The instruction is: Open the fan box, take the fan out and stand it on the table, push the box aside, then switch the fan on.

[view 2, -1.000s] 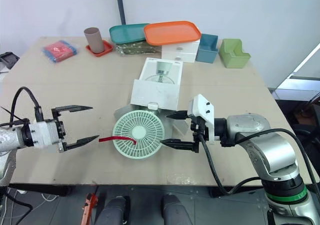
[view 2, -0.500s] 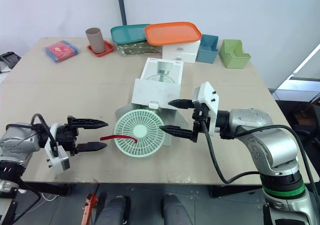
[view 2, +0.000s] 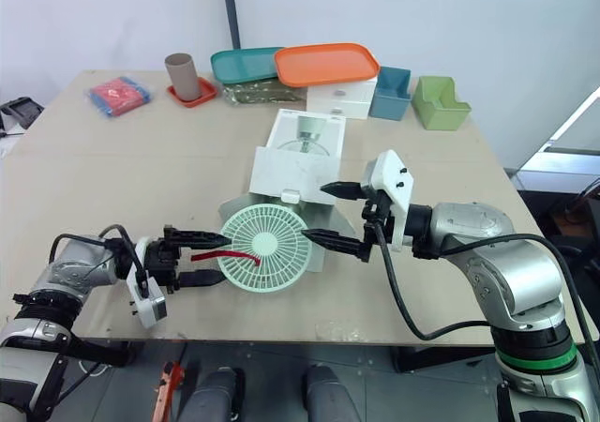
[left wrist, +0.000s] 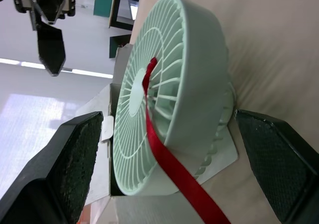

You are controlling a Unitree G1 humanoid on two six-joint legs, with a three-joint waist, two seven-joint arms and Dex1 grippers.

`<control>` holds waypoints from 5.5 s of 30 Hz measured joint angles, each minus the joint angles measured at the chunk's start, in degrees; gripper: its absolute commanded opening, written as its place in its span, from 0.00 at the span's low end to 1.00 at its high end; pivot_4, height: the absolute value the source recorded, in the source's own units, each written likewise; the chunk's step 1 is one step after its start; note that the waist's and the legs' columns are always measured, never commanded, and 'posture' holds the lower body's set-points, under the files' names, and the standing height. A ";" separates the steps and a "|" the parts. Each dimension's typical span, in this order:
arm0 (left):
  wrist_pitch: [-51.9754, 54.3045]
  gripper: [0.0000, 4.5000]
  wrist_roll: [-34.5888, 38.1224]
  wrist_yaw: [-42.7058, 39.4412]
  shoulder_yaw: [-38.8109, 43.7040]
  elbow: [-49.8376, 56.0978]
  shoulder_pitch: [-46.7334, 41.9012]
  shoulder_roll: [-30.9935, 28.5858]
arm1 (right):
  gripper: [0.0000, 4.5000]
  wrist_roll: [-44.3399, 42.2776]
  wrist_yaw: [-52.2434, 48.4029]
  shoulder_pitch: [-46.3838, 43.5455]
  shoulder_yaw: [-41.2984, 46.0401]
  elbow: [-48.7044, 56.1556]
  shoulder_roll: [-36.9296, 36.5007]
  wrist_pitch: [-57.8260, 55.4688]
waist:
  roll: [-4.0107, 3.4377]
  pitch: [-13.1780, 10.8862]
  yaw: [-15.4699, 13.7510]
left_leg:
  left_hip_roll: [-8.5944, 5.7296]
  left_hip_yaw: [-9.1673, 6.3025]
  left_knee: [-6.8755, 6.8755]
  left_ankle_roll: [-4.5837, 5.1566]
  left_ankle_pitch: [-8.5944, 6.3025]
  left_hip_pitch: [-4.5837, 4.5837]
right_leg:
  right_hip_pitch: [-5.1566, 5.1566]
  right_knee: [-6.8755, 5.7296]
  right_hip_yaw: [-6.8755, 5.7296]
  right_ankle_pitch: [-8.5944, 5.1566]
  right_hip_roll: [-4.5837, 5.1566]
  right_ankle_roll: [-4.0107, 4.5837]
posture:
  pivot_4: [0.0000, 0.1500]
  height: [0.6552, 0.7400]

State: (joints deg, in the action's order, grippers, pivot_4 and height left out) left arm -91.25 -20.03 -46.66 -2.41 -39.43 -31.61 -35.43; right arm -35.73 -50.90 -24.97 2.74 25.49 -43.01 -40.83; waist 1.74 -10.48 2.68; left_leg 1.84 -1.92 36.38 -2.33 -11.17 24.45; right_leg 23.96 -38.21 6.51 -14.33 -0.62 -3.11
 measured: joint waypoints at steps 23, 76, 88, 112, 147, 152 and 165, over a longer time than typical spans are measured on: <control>4.14 0.50 -20.99 21.10 -0.11 4.67 -0.59 0.14 | 1.00 0.05 2.26 0.00 -0.52 0.01 0.20 -0.02 | 0.00 0.00 0.00 | 0.00 0.05 0.03 0.26 0.28 -0.01 | -0.03 0.00 0.00 0.35 0.02 -0.07 | 1.00 1.00; 42.63 0.39 28.88 16.83 5.72 62.24 48.02 -30.33 | 1.00 9.14 -8.67 -11.99 -7.28 -19.21 5.22 10.67 | -0.04 0.00 0.15 | 1.83 2.94 -0.03 0.37 0.40 -0.16 | 0.31 -0.03 0.04 0.32 0.01 0.51 | 1.00 1.00; 52.75 0.39 33.01 9.28 23.77 78.37 66.58 -19.20 | 1.00 11.32 -13.92 -18.82 -10.80 -26.88 9.81 14.37 | -0.04 0.01 0.68 | 1.87 3.39 -0.05 0.40 0.34 -0.18 | 0.45 -0.03 0.36 0.29 0.01 0.47 | 1.00 1.00; 75.15 0.39 43.06 4.23 43.27 82.73 64.30 -7.04 | 1.00 11.85 -18.63 -23.63 -12.00 -30.42 14.00 16.28 | 0.01 0.03 2.23 | 1.92 3.43 -0.05 0.40 0.34 -0.20 | 0.52 -0.06 0.36 0.30 -0.03 0.50 | 1.00 1.00; 103.17 0.39 40.77 17.63 39.14 75.71 41.47 -1.57 | 1.00 12.44 -17.27 -21.08 -11.98 -27.44 12.58 13.78 | 0.15 0.05 2.24 | 1.88 3.33 -0.04 0.37 0.33 -0.15 | 0.48 -0.06 0.34 0.50 -0.05 0.17 | 1.00 1.00; 104.71 0.39 40.90 18.72 38.32 75.35 40.14 -1.46 | 1.00 12.43 -16.98 -20.51 -11.97 -26.83 12.18 13.17 | 0.15 0.05 2.19 | 1.85 3.34 0.00 0.36 0.35 -0.16 | 0.46 -0.05 0.38 0.49 -0.03 0.22 | 1.00 1.00; 108.63 0.39 40.14 24.20 34.04 74.23 34.93 0.83 | 1.00 12.23 -14.99 -18.96 -11.53 -24.29 11.70 11.46 | 0.16 0.07 1.68 | 1.84 3.33 0.03 0.37 0.37 -0.22 | 0.38 -0.06 0.39 0.58 -0.04 0.13 | 1.00 1.00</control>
State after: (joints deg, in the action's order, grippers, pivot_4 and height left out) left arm 17.38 20.11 -22.46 31.64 34.80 3.32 -34.61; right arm -23.50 -65.90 -43.93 -8.79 1.20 -31.31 -29.36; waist 1.90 -10.42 4.36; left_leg 3.68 1.41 36.41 -1.96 -10.80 24.23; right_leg 24.34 -38.27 6.89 -13.75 -0.65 -2.98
